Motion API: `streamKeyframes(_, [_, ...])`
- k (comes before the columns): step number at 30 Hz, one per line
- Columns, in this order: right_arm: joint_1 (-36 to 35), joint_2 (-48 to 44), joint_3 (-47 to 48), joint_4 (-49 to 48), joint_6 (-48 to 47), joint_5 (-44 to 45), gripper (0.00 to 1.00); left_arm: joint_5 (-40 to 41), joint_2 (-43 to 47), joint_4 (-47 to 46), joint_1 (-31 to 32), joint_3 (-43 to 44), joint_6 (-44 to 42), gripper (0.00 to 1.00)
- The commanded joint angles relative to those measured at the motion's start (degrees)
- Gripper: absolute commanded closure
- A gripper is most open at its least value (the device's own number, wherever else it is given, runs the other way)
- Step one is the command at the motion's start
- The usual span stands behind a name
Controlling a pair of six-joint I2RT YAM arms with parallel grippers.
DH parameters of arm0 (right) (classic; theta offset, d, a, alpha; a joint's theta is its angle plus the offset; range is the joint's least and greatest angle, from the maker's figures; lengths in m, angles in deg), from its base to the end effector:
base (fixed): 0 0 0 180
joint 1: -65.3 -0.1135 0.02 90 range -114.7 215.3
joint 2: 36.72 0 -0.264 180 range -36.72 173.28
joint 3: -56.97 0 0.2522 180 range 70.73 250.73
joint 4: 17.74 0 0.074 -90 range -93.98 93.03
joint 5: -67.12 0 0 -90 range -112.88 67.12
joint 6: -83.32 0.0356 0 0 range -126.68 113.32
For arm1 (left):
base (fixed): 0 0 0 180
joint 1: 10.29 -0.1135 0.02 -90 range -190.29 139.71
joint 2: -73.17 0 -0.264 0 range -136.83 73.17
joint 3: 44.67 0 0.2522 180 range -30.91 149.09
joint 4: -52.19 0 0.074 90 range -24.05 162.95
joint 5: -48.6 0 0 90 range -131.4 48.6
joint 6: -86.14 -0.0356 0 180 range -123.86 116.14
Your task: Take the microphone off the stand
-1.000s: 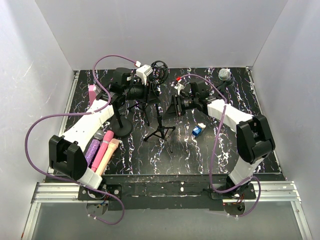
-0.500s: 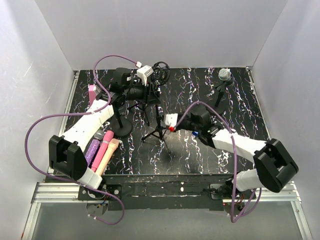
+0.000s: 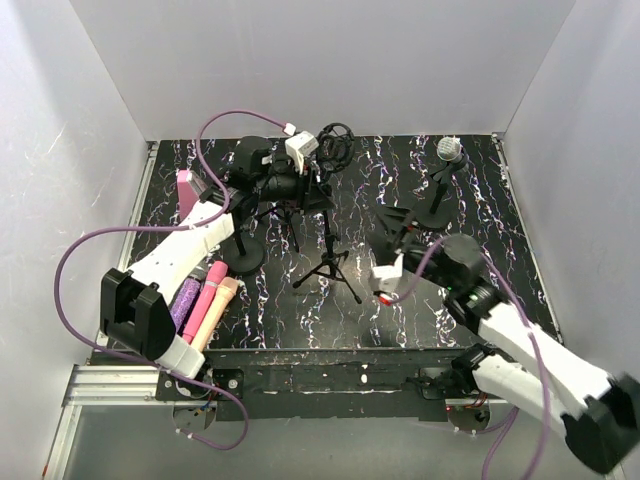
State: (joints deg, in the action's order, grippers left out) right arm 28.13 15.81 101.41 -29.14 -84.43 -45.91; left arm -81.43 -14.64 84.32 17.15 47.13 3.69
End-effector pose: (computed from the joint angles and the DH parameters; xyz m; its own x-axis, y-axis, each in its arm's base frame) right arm 0.1634 0.1414 0.2937 0.8573 -0.4786 -0.1898 -0.1390 0.1396 -0.9804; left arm 0.3008 -0.1820 0.3471 -0.5274 0.1605 -0.8343 0.7938 0.4431 -0.4166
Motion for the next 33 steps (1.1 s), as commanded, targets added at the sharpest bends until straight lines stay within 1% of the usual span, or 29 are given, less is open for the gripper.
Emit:
streamKeyframes(1, [1.2,-15.3,0.9,28.1,3.0,4.9,0.15,0.2,-2.1,-9.1,2.3,2.2,1.6,1.00])
streamKeyframes(4, [1.1,-23.6,1.3,38.1,4.6,7.8,0.14,2.1,-6.1,-12.8,3.3,4.2,0.7,1.00])
streamKeyframes(7, [1.1,-28.2,3.2,44.7,7.5,12.0,0.13,4.1,-9.6,-16.4,4.6,6.0,-5.2,1.00])
streamKeyframes(9, [1.1,-29.2,4.9,47.2,9.6,15.5,0.13,5.8,-11.8,-18.0,5.2,7.0,-10.5,1.00])
streamKeyframes(12, [1.1,-29.3,7.2,49.4,11.6,19.3,0.12,8.6,-14.2,-23.8,5.3,7.8,-15.3,1.00])
streamKeyframes(14, [1.1,-29.2,8.0,49.7,12.9,20.3,0.12,9.4,-15.0,-26.8,5.3,7.8,-16.6,1.00])
streamKeyframes(17, [1.1,-27.9,8.6,49.3,14.2,21.4,0.11,9.6,-15.1,-29.3,5.3,7.7,-16.3,1.00])
streamKeyframes(20, [1.1,-26.3,9.0,48.0,14.6,22.2,0.11,12.9,-13.5,-35.0,5.4,3.0,-14.0,1.00])
streamKeyframes(25, [1.1,-21.9,12.1,47.6,15.3,22.5,0.11,19.7,-9.7,-42.6,7.9,-5.1,-12.7,1.00])
streamKeyframes(28, [1.1,-19.7,13.8,47.8,15.0,21.5,0.11,23.1,-5.5,-44.4,8.9,-10.4,-12.1,1.00])
streamKeyframes(33, [1.0,-17.6,14.3,47.2,14.9,20.5,0.11,24.7,3.2,-42.1,9.5,-18.4,-11.6,1.00])
